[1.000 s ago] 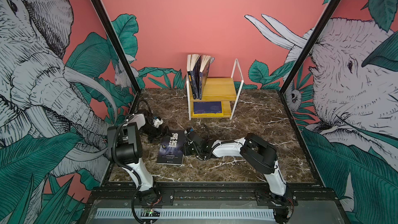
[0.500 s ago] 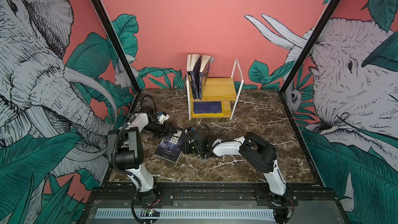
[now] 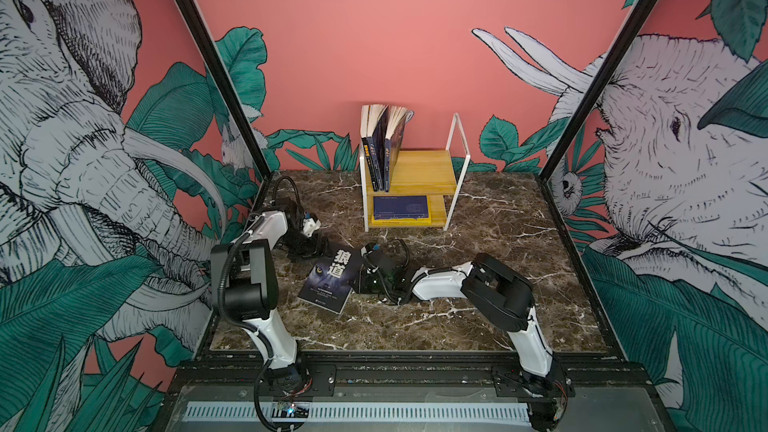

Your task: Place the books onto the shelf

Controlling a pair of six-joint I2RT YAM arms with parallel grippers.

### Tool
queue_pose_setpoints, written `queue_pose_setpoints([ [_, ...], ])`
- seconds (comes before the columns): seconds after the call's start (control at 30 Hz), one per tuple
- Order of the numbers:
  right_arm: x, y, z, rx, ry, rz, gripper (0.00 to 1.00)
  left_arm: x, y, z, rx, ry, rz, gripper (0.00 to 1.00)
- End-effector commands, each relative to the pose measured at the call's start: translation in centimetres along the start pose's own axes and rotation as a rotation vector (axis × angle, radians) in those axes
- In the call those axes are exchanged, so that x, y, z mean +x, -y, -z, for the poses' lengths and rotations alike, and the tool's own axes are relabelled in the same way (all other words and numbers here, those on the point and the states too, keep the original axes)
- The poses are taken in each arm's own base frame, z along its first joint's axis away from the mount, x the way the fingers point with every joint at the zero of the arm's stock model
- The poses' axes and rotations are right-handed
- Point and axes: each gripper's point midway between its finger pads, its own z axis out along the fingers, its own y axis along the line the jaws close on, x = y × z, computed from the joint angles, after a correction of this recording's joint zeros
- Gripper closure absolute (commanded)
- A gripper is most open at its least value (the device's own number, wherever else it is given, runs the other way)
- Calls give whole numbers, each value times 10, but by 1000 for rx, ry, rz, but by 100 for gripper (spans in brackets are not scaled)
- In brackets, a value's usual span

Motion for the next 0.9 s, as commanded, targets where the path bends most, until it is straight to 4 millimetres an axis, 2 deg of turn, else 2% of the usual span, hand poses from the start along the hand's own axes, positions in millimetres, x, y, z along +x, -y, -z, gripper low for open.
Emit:
queue_pose_setpoints([
  [0.0,25,64,-2,191,-63,-110,70,8,-16,-8,-56,-91,-12,17],
  [0.1,22,63,1,172,-45,-155,70,11,-13,-16,-17,-119,1,18],
  [0.17,22,62,2,163,-42,-179,69,16,-6,-22,34,-139,21,22],
  [0.33,12,66,14,152,0,-240,69,26,29,-19,195,-117,74,35],
  [0.53,0,89,34,201,31,-253,67,38,68,-16,316,-75,101,40],
  [0.7,7,107,41,253,6,-241,67,46,109,-12,498,-47,137,42],
  [0.77,12,111,40,255,-7,-247,67,43,126,-8,593,-37,161,42],
  [0.87,19,115,40,260,-27,-239,67,34,139,-4,698,-14,212,42],
])
